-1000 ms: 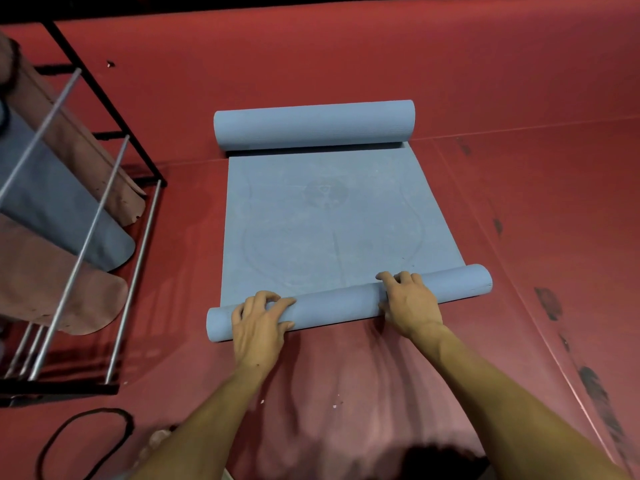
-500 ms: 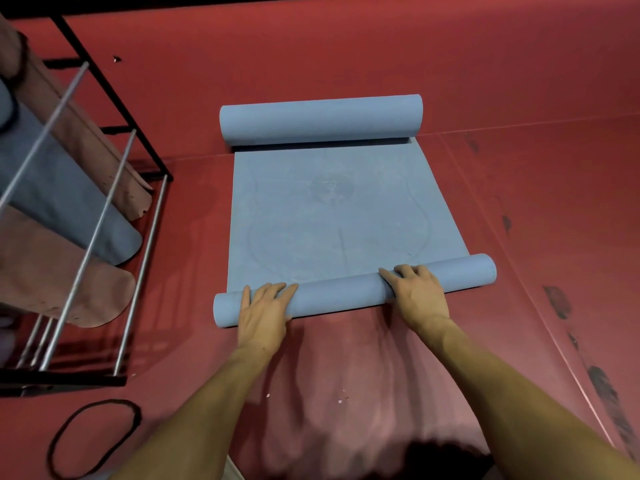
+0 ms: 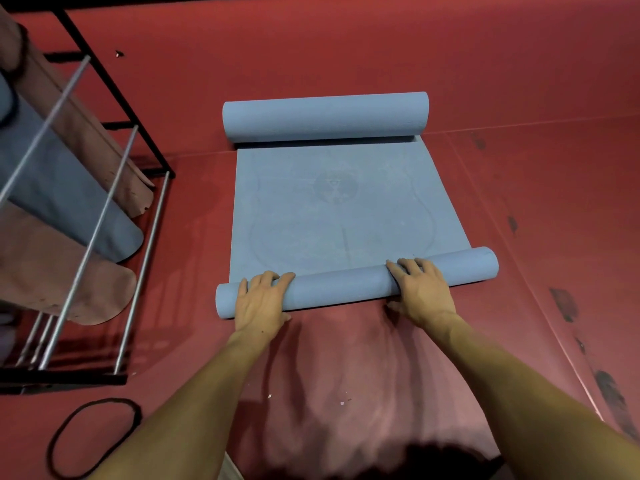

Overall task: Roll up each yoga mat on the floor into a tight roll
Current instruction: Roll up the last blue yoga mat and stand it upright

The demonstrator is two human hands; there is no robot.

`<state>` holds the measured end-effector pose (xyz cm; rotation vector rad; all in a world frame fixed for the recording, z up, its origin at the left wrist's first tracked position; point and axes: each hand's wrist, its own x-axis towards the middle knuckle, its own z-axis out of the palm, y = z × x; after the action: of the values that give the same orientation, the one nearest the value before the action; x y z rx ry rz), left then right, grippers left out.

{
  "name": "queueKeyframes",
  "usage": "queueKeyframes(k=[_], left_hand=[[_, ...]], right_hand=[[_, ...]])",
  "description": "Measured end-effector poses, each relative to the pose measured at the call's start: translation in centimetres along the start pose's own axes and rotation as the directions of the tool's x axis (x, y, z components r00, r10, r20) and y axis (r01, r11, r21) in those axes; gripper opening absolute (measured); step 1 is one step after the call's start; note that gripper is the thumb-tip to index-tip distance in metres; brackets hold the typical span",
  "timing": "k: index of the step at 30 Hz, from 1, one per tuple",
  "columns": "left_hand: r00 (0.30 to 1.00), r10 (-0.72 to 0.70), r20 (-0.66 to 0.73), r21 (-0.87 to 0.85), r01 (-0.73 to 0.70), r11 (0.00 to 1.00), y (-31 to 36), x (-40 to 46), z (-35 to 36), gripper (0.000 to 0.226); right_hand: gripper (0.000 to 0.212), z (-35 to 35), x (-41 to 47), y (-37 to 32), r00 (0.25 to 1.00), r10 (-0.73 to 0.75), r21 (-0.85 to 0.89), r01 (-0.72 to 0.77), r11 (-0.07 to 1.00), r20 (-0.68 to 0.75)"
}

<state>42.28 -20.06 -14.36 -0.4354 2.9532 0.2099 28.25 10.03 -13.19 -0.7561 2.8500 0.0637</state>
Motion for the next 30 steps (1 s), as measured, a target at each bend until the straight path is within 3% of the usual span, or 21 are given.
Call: queueKeyframes(k=[3,8,19,23,30], left_hand=[[1.000,-0.014,-0.015,-0.035,0.014,0.999,0.1,0.5,0.4,0.084],[0.999,-0.002,0.037,-0.079,0.004,0.997,-0.6,2.1,-0.5,0.065],[0.912,0.002,0.410,-0.168,0.073,0.983,-0.9,0.7,-3.8,0.065],[0.913,-0.002,0.409,-0.207,0.095,0.974,-0.7,-1.9,-3.5,0.063],[0.916,-0.011,0.400,-0.262,0.126,0.957,-1.1,-2.3,-3.4,0.073]], right_hand=[[0.092,1.0,0.4,-0.2,0.999,0.030,-0.013,-0.031,0.999,-0.030],[0.058,2.1,1.7,-0.7,0.996,0.053,-0.087,-0.060,0.994,-0.073],[0.039,-0.6,-0.8,-0.8,0.993,0.021,-0.126,-0.006,0.992,0.120],[0.037,-0.4,-4.3,-1.9,0.990,0.055,-0.124,-0.039,0.991,0.128],[0.036,0.7,-4.3,-1.5,0.993,0.118,-0.016,-0.118,0.993,-0.014]])
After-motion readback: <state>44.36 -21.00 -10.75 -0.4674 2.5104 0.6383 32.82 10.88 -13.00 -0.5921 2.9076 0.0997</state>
